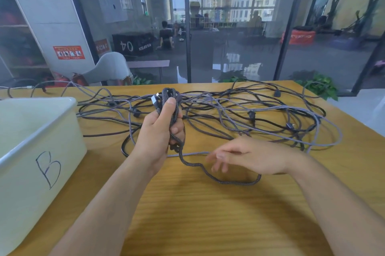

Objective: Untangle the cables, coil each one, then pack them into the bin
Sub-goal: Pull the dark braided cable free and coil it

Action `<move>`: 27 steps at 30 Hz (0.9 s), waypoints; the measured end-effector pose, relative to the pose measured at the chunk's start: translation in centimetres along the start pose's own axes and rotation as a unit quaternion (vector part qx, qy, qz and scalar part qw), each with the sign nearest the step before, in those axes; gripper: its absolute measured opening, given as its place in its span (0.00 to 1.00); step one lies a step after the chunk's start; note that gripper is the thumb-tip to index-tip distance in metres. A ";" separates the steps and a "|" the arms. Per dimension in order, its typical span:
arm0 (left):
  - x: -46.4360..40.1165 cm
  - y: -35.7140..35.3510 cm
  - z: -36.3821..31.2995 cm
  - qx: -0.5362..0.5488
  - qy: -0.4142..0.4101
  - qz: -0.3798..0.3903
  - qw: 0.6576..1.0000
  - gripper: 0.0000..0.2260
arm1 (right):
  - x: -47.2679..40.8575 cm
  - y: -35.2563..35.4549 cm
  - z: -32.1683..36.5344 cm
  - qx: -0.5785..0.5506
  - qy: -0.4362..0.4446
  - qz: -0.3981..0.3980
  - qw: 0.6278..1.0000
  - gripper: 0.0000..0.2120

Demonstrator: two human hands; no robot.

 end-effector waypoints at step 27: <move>0.1 -0.1 -0.4 -0.038 -0.001 -0.004 0.999 0.19 | -1.7 -1.1 -0.3 -0.326 -0.048 -0.037 0.943 0.15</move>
Point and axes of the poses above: each hand's wrist, its own x-axis away from the middle knuckle, its own y-axis out of the back of the hand, z = x × y, the point moved 8 cm from there along -x, towards the middle knuckle, and after that the axes turned 4 degrees about -z, right-handed, at the moved point
